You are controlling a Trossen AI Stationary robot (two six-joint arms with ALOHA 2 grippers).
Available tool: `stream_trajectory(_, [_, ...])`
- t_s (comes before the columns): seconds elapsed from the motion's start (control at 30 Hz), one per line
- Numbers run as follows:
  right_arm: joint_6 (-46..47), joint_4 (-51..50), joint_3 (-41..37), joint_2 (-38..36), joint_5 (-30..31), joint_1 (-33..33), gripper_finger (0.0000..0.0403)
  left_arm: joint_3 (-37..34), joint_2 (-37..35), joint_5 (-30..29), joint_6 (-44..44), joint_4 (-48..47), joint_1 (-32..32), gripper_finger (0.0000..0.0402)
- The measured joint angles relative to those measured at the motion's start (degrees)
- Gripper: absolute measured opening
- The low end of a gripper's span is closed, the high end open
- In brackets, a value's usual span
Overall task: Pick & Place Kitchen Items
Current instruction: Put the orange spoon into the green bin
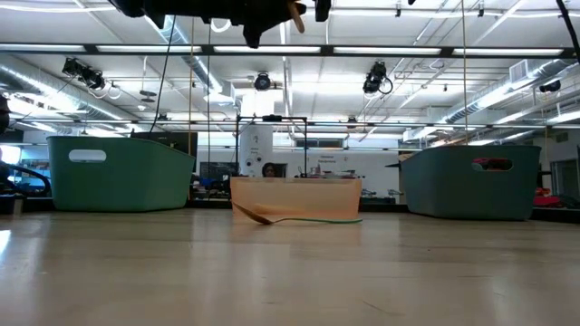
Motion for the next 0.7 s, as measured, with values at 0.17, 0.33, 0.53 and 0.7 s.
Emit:
stream_trajectory(0.17, [-0.1, -0.4, 0.0, 0.0, 0.2, 0.0, 0.0043, 0.0, 0.0, 0.3, 1.6, -0.1, 0.0, 0.0070])
stream_trajectory(0.33, [-0.1, -0.6, 0.0, 0.0, 0.1, 0.0, 0.0043, 0.0, 0.0, 0.4, 1.5, -0.1, 0.0, 0.0070])
stream_trajectory(0.53, [0.0, -1.3, 0.0, 0.0, 0.0, 0.0, 0.0043, 0.0, 0.0, 0.4, 1.1, -0.6, 0.0, 0.0070])
stream_trajectory(0.7, [0.7, -2.6, 0.0, 0.0, 1.6, 0.0, 0.0059, 0.0, 0.0, -0.6, 0.9, -1.5, 0.0, 0.0070])
